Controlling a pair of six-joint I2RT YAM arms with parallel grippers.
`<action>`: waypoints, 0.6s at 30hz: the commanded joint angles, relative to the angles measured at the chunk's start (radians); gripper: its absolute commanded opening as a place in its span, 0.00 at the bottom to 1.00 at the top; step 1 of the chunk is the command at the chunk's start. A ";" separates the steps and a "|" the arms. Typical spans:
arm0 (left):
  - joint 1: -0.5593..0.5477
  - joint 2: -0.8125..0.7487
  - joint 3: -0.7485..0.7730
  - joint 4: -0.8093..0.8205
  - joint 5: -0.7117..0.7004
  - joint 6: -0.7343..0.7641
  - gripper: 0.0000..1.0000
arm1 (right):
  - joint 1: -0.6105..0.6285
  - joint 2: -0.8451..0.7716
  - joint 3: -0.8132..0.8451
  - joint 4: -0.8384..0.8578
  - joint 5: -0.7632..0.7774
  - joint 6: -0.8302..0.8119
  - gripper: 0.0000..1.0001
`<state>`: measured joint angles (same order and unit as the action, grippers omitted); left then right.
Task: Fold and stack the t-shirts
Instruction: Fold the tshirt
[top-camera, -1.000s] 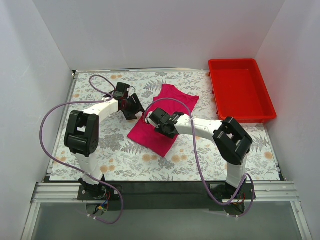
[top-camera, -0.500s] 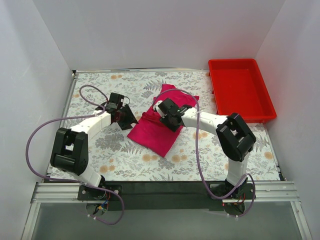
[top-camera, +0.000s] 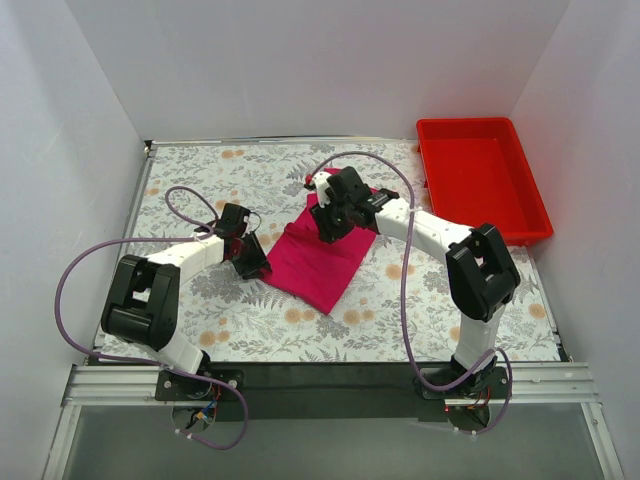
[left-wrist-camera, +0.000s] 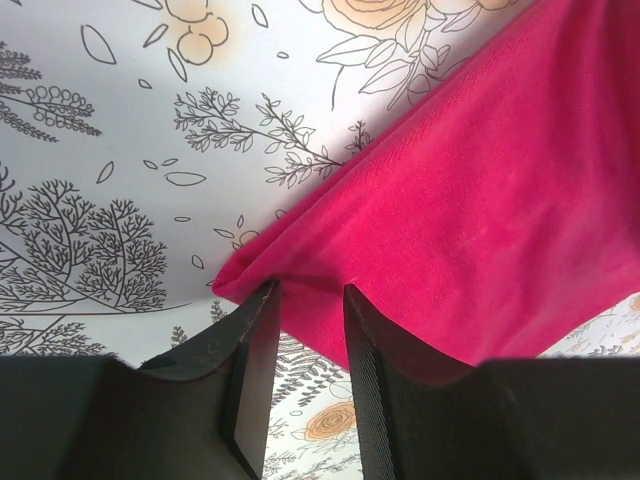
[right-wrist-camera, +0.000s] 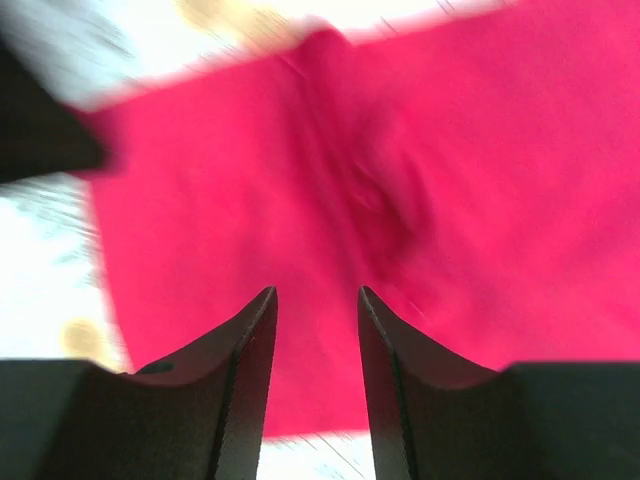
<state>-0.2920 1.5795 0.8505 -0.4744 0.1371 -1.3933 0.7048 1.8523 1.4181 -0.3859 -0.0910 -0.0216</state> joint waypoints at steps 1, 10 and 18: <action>-0.006 -0.018 -0.021 0.003 -0.045 0.028 0.31 | 0.024 0.037 0.087 0.119 -0.272 0.090 0.38; -0.006 -0.016 -0.050 -0.024 -0.087 0.042 0.29 | 0.045 0.284 0.260 0.188 -0.397 0.160 0.37; -0.006 -0.039 -0.093 -0.035 -0.102 0.043 0.27 | -0.024 0.358 0.269 0.203 -0.284 0.230 0.37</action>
<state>-0.2966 1.5501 0.8085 -0.4389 0.1112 -1.3766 0.7300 2.2337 1.6524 -0.2230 -0.4236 0.1612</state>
